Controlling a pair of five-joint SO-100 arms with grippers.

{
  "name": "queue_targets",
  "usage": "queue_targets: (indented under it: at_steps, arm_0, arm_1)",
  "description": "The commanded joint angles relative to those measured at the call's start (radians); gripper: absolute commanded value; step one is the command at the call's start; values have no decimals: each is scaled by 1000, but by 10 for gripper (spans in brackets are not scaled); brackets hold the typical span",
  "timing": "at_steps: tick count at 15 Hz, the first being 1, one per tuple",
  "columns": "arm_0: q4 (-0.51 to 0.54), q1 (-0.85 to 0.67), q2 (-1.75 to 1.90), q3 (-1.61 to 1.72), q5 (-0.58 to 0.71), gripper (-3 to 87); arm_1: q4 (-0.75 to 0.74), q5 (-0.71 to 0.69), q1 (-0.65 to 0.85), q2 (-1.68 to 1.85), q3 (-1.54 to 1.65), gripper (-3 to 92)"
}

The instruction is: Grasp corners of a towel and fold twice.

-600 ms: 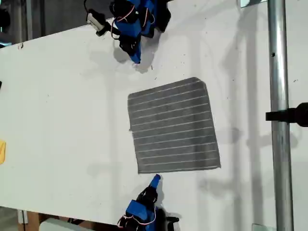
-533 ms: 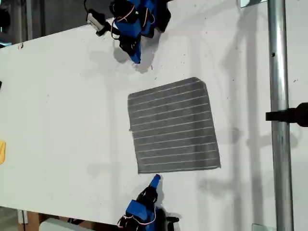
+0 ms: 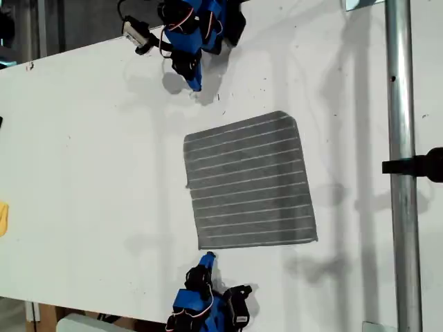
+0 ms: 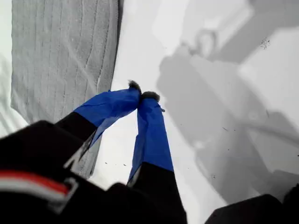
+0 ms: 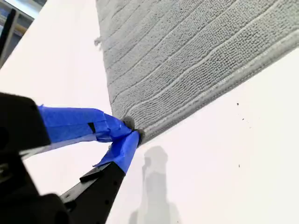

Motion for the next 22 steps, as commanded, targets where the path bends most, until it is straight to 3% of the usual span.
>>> queue_targets:
  at_steps: [1, 2, 3, 6, 8, 11, 16, 19, 22]
  arm_0:
    - [12, -21, 5, 0, -26, -13]
    - [12, -21, 5, 0, -54, 24]
    - [11, -6, 5, 0, -61, -21]
    - [-110, 60, 2, -48, -138, -30]
    - [-115, 87, -69, -153, -179, -30]
    - [-152, 147, -394, -413, -206, -30]
    - [-206, 348, -956, -833, -212, -30]
    - [-150, 466, -1315, -1155, -138, -30]
    - [-135, 558, -1470, -1307, -150, -30]
  arm_1:
    - [-9, -15, 5, -3, -20, -3]
    - [-9, -15, -12, -3, -25, -3]
    - [-14, -49, -35, -3, -48, -3]
    - [-46, -64, -92, -8, -209, -3]
    - [-60, -72, -130, -118, -337, -3]
    - [-141, -158, -227, -419, -549, -3]
    - [-114, -299, -407, -755, -822, -3]
    - [-60, -388, -512, -1009, -1042, -3]
    - [-11, -500, -618, -1321, -1287, -3]
